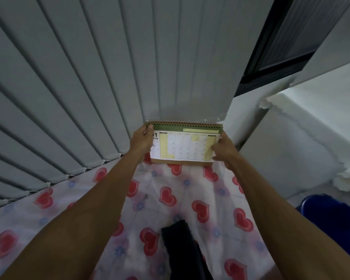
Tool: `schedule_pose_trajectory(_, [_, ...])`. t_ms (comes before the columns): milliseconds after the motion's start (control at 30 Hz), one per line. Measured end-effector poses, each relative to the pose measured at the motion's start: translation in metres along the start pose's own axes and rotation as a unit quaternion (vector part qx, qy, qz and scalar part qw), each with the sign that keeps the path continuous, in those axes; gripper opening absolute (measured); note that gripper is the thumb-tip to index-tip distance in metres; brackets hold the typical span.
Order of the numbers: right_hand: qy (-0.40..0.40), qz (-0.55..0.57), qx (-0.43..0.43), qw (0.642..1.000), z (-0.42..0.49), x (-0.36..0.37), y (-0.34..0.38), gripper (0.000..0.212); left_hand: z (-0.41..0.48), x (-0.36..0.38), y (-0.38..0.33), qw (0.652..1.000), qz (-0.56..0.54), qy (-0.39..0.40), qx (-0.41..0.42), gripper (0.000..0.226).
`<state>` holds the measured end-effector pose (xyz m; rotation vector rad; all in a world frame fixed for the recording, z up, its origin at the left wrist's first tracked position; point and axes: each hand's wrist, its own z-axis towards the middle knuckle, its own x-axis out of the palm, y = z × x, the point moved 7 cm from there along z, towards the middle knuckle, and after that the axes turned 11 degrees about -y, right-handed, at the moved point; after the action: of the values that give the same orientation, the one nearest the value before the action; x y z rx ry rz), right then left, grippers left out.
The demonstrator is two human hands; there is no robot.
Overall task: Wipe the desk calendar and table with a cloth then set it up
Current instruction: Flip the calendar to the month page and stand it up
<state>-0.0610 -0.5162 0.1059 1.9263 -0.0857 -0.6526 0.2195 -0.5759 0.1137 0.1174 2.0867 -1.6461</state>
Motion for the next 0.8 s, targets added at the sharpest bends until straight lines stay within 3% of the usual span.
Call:
schedule_pose_trajectory(233, [0.004,0.015,-0.007,1.0,0.021,0.008,-0.012,0.069,0.012,0.015,0.002,0.999,-0.009,0.028,-0.023,0.042])
schedule_pose_trajectory(567, [0.002,-0.009,-0.048,0.999,0.025,0.018,-0.03,0.078,0.0,0.016,0.018,0.995,-0.003,0.096,0.008,0.028])
schedule_pose_trajectory(800, [-0.002,-0.02,-0.023,1.0,0.031,0.02,-0.032,0.082,-0.002,0.017,0.009,0.993,0.006,0.116,0.021,0.028])
